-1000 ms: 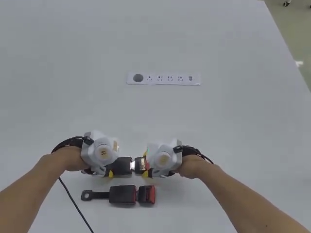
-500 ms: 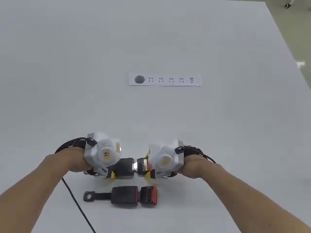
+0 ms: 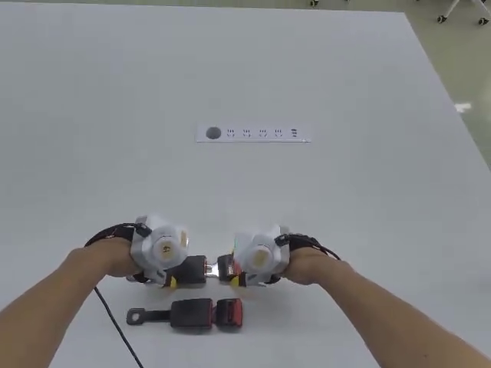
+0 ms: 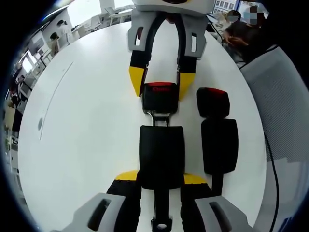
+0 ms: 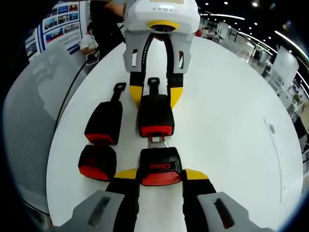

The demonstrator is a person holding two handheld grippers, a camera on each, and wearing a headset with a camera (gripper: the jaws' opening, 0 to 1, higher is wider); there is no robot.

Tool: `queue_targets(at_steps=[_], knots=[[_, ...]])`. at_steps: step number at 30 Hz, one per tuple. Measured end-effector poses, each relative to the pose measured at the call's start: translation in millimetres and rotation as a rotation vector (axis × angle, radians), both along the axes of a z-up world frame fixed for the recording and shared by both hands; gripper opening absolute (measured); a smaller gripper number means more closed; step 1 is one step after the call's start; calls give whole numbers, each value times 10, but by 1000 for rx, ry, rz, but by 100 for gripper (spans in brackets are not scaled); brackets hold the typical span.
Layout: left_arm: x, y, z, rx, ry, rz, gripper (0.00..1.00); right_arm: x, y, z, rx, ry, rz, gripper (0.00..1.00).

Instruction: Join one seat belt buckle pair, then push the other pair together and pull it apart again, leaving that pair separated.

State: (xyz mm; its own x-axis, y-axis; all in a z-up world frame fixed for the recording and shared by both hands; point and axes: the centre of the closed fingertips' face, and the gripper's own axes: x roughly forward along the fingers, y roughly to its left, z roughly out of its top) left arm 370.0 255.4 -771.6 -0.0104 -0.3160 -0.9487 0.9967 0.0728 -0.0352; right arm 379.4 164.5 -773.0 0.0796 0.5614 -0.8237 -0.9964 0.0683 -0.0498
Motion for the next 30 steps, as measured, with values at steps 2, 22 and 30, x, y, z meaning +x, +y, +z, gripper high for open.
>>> queue_targets(at_steps=[2,22,30], knots=[[-4,-2,7,-1,0,2,31,2,-2,-7,-1,-4,1,30],[12,-9,-44,-5,0,-2,31,-9,-134,-30,-21,3,4,31],[9,-11,-46,3,0,-11,31,-6,-244,-55,-31,-1,-3,31]])
